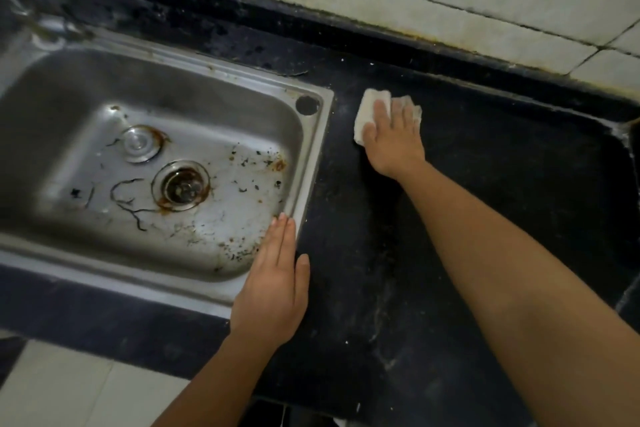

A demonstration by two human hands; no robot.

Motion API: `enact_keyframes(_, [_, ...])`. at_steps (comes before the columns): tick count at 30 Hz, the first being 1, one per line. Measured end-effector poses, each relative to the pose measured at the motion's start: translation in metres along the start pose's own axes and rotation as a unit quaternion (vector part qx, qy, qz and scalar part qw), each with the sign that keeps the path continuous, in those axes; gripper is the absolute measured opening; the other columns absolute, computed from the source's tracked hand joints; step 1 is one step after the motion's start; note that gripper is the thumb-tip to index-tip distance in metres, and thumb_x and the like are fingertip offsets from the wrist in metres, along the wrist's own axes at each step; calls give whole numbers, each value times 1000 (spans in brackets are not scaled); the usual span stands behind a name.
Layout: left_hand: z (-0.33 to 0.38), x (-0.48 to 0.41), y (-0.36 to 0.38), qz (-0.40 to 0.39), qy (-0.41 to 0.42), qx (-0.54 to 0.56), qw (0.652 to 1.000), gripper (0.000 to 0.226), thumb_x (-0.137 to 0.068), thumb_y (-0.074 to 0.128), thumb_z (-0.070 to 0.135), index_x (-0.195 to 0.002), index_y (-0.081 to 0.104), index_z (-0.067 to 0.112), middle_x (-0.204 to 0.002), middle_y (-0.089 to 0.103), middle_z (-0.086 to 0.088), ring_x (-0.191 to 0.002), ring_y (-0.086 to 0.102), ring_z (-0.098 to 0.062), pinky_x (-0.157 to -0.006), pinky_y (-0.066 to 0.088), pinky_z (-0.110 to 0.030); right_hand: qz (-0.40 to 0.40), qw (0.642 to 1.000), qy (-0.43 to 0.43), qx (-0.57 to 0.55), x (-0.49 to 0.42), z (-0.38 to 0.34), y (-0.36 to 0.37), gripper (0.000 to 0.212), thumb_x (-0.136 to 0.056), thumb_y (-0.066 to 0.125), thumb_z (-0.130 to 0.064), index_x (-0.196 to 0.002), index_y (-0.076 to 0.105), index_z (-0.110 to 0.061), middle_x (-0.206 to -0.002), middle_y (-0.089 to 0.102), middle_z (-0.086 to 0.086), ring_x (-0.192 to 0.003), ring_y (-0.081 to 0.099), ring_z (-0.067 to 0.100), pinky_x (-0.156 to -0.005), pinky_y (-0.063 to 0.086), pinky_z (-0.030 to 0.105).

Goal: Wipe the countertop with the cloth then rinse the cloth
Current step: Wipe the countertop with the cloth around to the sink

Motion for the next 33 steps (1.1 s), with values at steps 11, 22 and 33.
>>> enact_keyframes(11, [-1,1,1,-4,18,5,1000,66,-93,2,54,-149,9,18,-154,3,12,-144,-1,-1,-116,5,-23,7,960,-278,31,117,-42,38,59,-99,12,-36,-151,15,-8,-159,9,15,-147,4,30,-120,12,47])
enact_keyframes(22, [-2,3,0,-4,3,16,1000,70,-90,-3,61,-147,5,22,-153,3,15,-142,-4,3,-115,1,-18,32,960,-273,55,51,-6,12,57,-102,12,-33,-150,18,-3,-157,17,19,-146,10,35,-120,8,46])
enact_keyframes(33, [0,3,-4,1,2,28,1000,70,-90,4,53,-150,11,17,-150,4,16,-140,-2,4,-112,-1,-14,16,977,-210,-8,115,-50,40,56,-101,16,-35,-152,11,-10,-160,3,13,-148,-2,26,-121,5,44])
Point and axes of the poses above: each hand's wrist, its own x-axis away from the middle knuckle, its own y-axis out of the palm, z = x × y, the point moved 3 cm from there along -x, towards the middle knuckle
